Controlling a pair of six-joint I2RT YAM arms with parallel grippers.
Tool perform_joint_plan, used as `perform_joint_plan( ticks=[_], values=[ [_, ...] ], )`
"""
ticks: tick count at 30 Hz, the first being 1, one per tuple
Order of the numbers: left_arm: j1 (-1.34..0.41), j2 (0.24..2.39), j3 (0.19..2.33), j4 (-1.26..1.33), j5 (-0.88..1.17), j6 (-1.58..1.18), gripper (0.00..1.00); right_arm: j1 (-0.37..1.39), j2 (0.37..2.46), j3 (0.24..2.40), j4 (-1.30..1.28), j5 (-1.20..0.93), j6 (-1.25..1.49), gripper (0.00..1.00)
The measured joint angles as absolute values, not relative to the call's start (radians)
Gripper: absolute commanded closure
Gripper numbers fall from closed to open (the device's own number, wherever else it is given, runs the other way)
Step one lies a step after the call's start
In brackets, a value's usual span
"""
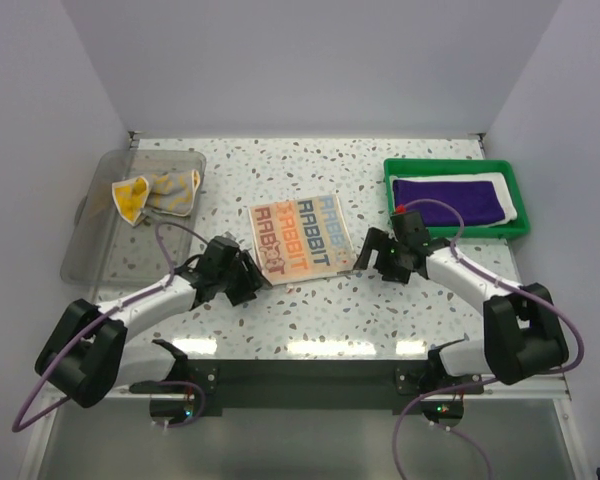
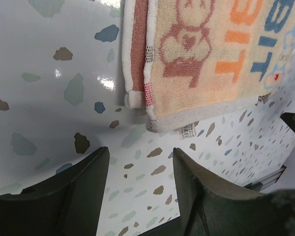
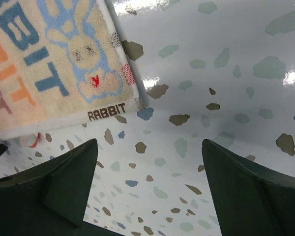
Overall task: Fold and stack the towels
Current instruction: Fold the towel
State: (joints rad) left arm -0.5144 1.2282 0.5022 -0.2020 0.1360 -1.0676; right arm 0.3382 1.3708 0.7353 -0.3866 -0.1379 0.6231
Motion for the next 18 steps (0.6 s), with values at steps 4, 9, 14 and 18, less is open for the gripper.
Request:
perform_joint_plan(
  ticks=[4,9,14,18],
  values=[
    [-0.529,1.248,0.495,-0.172,0.114,-1.111,0.46,0.325,1.341,0.68,-0.309,-0.155,0.685,0.28],
    [-0.537,1.266,0.495,-0.125,0.076,-1.146,0.48,0.325,1.319,0.649,-0.234,-0.169,0.724,0.31],
    [-0.54,1.319,0.495,-0.074,0.064,-1.169,0.5,0.325,1.319,0.646,-0.201,-0.171,0.743,0.3],
    [-0.546,1.343,0.497,-0.039,0.067,-1.176,0.59,0.325,1.319,0.646,-0.184,-0.17,0.754,0.3]
  ],
)
